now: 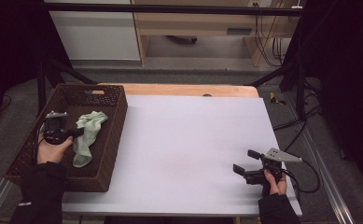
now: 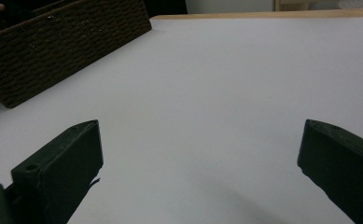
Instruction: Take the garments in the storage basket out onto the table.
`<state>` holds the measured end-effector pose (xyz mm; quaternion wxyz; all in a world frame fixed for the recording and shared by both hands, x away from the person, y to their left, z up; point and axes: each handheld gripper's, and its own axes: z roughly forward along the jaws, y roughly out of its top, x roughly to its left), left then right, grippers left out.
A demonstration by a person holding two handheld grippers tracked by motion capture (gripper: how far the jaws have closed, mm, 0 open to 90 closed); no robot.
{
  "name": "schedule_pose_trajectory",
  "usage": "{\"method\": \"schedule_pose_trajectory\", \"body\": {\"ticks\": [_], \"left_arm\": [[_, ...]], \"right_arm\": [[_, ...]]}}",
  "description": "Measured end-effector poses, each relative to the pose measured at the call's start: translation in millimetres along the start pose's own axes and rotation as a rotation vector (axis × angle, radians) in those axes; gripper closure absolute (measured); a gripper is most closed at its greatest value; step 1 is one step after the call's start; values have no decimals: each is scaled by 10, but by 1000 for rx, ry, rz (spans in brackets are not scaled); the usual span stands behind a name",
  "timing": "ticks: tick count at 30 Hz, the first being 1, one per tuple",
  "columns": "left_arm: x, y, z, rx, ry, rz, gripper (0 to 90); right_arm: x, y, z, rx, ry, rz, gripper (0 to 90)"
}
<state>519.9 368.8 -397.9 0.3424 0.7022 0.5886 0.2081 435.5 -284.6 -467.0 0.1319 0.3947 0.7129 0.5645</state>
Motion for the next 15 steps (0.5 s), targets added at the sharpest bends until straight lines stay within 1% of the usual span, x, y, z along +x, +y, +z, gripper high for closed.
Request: {"method": "schedule_pose_trajectory", "body": {"ticks": [6, 9, 12, 15], "left_arm": [[-4, 9, -62, -58, -12, -8, 859], [-12, 10, -84, -78, -14, -6, 859], [-17, 13, -115, -109, -23, -5, 860], [-22, 17, -139, -126, -26, 2, 860]], "right_arm": [[0, 0, 1, 1, 0, 0, 7], [-1, 1, -1, -2, 1, 0, 7], [-1, 0, -1, -1, 1, 0, 7], [-1, 1, 0, 0, 1, 1, 7]]}}
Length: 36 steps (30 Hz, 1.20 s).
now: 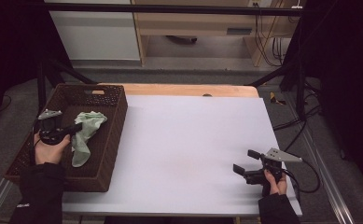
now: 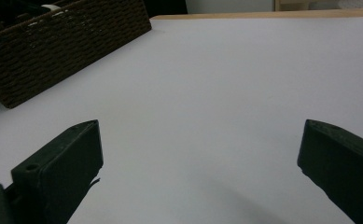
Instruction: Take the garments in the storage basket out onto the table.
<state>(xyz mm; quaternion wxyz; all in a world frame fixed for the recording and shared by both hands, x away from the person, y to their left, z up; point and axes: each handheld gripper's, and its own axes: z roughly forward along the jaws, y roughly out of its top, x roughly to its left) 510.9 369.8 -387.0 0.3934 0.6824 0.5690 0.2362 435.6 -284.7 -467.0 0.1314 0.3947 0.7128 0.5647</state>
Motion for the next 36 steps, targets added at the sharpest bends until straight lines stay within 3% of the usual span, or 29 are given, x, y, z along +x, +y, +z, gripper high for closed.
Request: {"method": "schedule_pose_trajectory", "body": {"ticks": [11, 18, 36], "left_arm": [[1, 39, -76, -71, -16, -11, 862], [-1, 50, -104, -85, -23, -14, 862], [-106, 193, -389, -183, -49, 4, 862]], "right_arm": [[-3, 1, 0, -3, 0, -4, 7], [-1, 2, -1, -3, 0, -2, 7], [-3, 3, -4, -1, -2, -4, 7]]}}
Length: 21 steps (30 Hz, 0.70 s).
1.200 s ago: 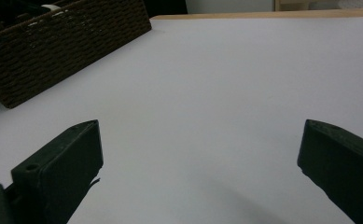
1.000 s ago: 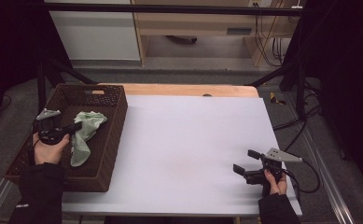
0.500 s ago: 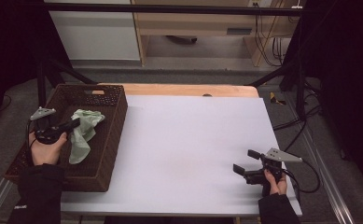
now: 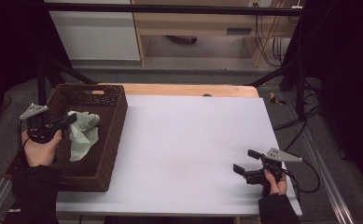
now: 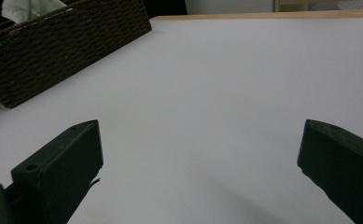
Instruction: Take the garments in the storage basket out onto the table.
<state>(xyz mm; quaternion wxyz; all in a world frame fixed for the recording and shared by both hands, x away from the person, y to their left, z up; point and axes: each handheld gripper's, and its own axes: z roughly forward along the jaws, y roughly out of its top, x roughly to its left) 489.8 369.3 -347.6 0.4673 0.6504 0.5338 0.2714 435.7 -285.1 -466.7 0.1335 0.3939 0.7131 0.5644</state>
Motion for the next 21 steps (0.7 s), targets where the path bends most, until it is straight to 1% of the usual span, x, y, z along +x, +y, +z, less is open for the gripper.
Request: {"method": "schedule_pose_trajectory", "body": {"ticks": [12, 13, 21], "left_arm": [[-92, 147, -185, -57, -26, 18, 862], [-109, 177, -219, -68, -31, 22, 862], [-150, 291, -342, -104, -39, 32, 862]], "right_arm": [[1, -1, 2, -2, 0, 1, 7], [1, -1, 2, -2, 0, 1, 7], [0, -1, 2, -2, 0, 2, 7]]}}
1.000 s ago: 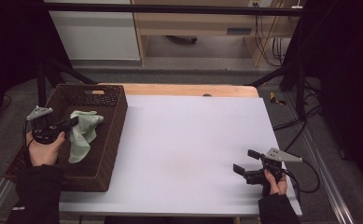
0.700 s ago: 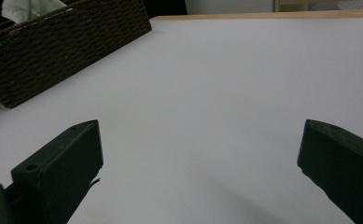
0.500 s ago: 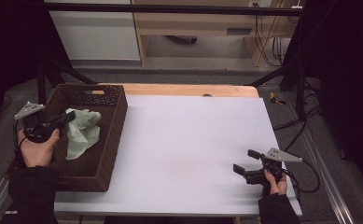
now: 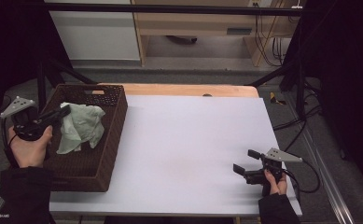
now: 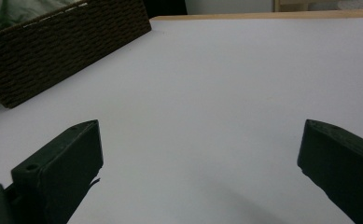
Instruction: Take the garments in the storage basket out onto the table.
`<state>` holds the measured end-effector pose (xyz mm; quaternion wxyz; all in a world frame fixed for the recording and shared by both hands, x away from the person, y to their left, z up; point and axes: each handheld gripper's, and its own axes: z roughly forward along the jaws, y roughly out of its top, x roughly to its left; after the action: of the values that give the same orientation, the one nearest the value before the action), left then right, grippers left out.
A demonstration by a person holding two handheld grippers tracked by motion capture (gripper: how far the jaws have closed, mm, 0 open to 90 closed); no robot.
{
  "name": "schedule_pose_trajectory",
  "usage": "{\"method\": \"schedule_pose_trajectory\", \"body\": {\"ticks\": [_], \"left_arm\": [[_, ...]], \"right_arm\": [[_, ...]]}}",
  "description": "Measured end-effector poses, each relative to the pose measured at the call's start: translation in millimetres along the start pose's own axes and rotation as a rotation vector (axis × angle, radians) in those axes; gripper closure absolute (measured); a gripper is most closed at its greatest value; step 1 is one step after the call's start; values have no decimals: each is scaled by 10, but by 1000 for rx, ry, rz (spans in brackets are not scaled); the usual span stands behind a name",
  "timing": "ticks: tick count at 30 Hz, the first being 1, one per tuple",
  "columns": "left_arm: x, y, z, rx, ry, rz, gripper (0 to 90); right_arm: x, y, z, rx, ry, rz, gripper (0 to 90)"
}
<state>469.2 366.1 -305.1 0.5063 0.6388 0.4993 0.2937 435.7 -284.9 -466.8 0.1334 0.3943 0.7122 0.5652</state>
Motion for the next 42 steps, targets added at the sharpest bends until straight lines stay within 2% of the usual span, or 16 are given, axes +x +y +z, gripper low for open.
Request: {"method": "schedule_pose_trajectory", "body": {"ticks": [13, 32, 42], "left_arm": [[-47, 166, -160, -58, -29, 4, 862], [-135, 416, -392, -133, -28, 40, 861], [-152, 512, -497, -164, -31, 44, 862]], "right_arm": [[-2, -1, 3, 0, 1, -3, 7], [0, -1, 2, 0, 1, -1, 7], [1, -2, 3, 4, 0, 1, 7]]}}
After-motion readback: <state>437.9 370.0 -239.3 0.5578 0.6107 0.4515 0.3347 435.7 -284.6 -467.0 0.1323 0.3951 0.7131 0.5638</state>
